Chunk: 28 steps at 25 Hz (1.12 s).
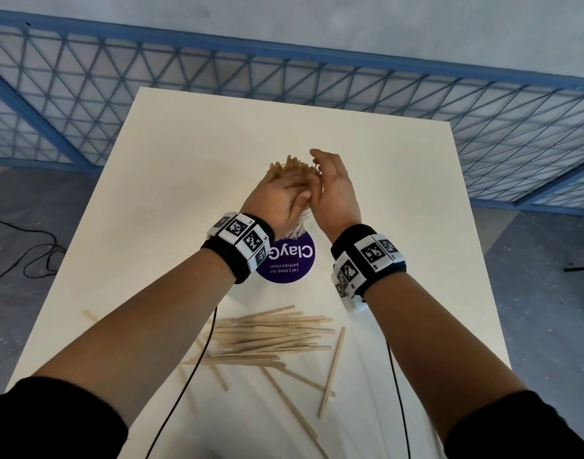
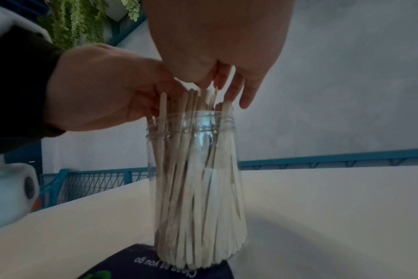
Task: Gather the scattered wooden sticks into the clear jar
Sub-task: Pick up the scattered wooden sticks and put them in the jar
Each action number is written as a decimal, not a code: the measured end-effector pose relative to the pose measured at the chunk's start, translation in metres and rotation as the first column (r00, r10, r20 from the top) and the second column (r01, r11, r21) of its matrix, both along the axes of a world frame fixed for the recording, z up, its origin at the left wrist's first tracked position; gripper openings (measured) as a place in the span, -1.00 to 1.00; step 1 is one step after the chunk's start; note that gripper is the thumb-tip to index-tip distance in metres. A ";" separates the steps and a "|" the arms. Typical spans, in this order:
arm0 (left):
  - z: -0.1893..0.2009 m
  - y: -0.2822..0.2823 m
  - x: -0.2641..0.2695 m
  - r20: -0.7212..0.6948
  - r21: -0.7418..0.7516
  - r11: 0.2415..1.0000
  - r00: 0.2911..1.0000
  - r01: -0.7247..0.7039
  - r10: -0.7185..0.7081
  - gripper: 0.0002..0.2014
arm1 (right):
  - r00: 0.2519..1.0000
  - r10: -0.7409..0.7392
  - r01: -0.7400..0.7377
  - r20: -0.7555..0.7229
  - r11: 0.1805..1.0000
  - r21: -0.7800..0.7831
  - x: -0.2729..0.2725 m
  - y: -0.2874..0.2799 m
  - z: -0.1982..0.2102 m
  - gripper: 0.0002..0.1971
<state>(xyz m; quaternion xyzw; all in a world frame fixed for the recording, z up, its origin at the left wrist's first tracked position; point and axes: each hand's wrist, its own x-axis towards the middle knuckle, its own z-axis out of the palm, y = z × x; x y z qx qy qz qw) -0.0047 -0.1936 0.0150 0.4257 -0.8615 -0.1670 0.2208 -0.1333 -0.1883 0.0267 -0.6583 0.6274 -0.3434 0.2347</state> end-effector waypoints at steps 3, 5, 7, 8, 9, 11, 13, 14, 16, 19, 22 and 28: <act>-0.004 0.000 0.000 0.139 -0.112 0.993 0.990 0.022 -0.006 -0.52 | 0.999 -0.013 0.011 -0.043 0.998 -0.055 -0.004 0.001 -0.010 -0.68; -0.002 0.004 0.001 0.197 -0.046 0.998 0.980 0.033 -0.023 -0.46 | 1.000 -0.011 0.009 -0.028 0.998 -0.058 -0.004 0.006 -0.013 -0.67; 0.006 0.005 0.002 0.200 0.041 0.999 0.980 0.004 -0.012 -0.39 | 1.000 -0.011 0.009 -0.025 0.995 -0.099 -0.005 0.013 -0.010 -0.63; 0.010 0.009 0.004 0.149 0.052 0.998 0.989 -0.023 0.015 -0.40 | 0.999 -0.027 0.024 -0.022 0.989 -0.143 -0.006 0.019 -0.008 -0.63; 0.013 0.015 0.006 0.077 0.017 0.998 0.996 -0.054 0.053 -0.43 | 0.999 -0.049 0.046 -0.013 0.981 -0.190 -0.007 0.028 -0.006 -0.63; 0.010 0.034 0.015 -0.103 -0.108 0.979 0.982 -0.171 0.160 -0.55 | 0.996 -0.093 0.091 0.002 0.973 -0.212 -0.011 0.053 -0.007 -0.67; -0.004 0.058 0.029 -0.141 -0.039 0.962 0.955 -0.269 0.262 -0.67 | 0.993 -0.115 0.114 -0.021 0.992 -0.050 -0.013 0.087 -0.016 -0.71; -0.013 0.069 0.036 -0.085 0.083 0.955 0.953 -0.284 0.291 -0.71 | 0.990 -0.124 0.130 -0.070 0.988 0.086 -0.014 0.103 -0.023 -0.72; -0.033 0.097 0.053 0.156 0.349 0.887 0.952 -0.303 0.264 -0.72 | 0.960 -0.114 0.210 -0.256 0.898 0.387 -0.017 0.139 -0.040 -0.68; -0.055 0.137 0.069 0.438 0.497 0.820 0.898 -0.285 0.047 -0.57 | 0.901 -0.021 0.335 -0.434 0.669 0.663 -0.017 0.188 -0.055 -0.43; -0.063 0.158 0.067 0.488 0.448 0.858 0.873 -0.254 0.004 -0.53 | 0.916 0.009 0.298 -0.402 0.656 0.693 -0.005 0.218 -0.064 -0.40; -0.066 0.160 0.047 0.480 0.470 0.820 0.874 -0.328 0.074 -0.67 | 0.920 -0.129 0.351 -0.370 0.691 0.632 0.013 0.221 -0.063 -0.73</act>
